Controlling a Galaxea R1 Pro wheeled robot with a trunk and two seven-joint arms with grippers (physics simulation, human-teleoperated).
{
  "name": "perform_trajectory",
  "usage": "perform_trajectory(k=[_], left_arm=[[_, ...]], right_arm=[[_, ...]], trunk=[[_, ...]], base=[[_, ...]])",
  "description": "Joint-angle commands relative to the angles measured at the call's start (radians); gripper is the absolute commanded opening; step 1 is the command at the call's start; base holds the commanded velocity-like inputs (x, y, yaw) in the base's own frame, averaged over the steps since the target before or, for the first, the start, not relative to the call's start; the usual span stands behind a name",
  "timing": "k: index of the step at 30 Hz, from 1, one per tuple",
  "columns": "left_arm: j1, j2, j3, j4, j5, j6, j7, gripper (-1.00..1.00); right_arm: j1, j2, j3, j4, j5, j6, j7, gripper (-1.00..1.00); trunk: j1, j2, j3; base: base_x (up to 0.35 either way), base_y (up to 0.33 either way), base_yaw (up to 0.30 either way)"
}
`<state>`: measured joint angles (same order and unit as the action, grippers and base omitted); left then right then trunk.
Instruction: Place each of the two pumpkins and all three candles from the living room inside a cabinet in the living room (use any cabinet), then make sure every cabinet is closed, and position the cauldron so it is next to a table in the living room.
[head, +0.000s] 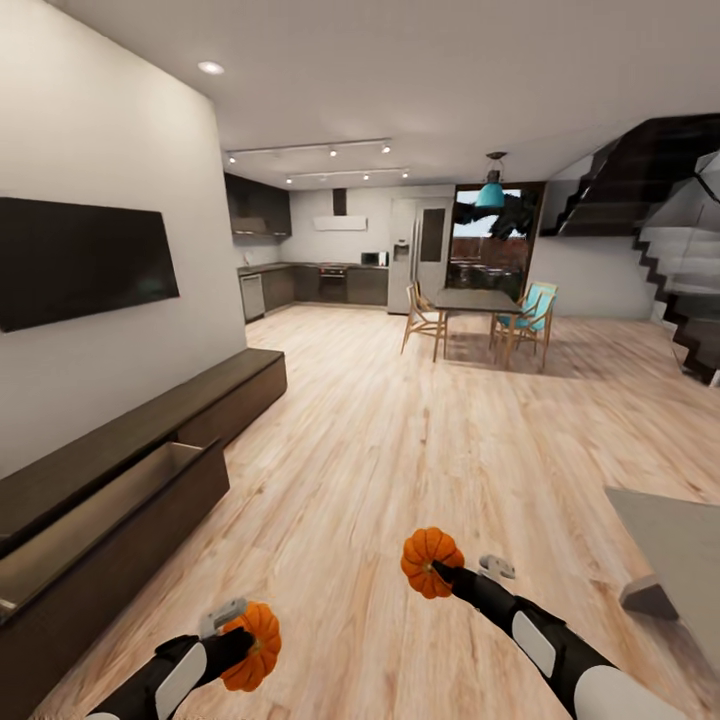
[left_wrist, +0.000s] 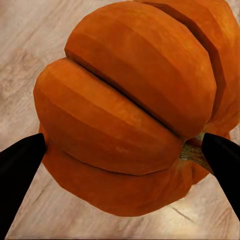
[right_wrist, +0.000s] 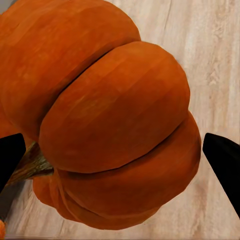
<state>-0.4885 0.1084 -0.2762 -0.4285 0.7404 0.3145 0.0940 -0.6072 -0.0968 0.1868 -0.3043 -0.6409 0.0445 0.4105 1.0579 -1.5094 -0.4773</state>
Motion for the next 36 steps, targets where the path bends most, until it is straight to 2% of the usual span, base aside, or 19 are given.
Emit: perform_trajectory(k=[1,3,7,17,36], left_arm=[[-0.001,0.0,-0.008,-0.001,0.016,0.003,0.037,-1.0],[-0.001,-0.001,-0.007,0.002,0.017,0.003,0.108,-1.0],[-0.001,-0.002,-0.006,0.005,0.017,0.004,0.153,-1.0],[0.0,-0.003,-0.005,0.005,0.011,-0.002,0.151,-1.0],[0.001,-0.007,-0.006,0.005,0.013,-0.007,0.151,-1.0]], right_arm=[[0.0,0.002,0.003,-0.001,-0.009,0.005,-0.001,-1.0],[0.0,0.005,0.003,-0.001,-0.009,0.005,-0.001,-1.0],[0.0,0.006,0.003,0.0,-0.009,0.005,-0.001,-1.0],[-0.001,0.004,0.001,0.02,-0.015,-0.028,0.0,-1.0],[-0.001,0.005,-0.001,0.022,-0.031,-0.032,0.001,-1.0]], trunk=[[-0.004,0.007,0.003],[-0.012,0.021,0.01],[-0.027,0.049,0.025],[-0.027,0.049,0.026],[-0.027,0.049,0.026]], base=[[0.0,0.0,0.243],[0.0,0.0,0.245],[0.0,0.0,0.247],[0.037,-0.003,0.071],[0.306,-0.092,0.0]])
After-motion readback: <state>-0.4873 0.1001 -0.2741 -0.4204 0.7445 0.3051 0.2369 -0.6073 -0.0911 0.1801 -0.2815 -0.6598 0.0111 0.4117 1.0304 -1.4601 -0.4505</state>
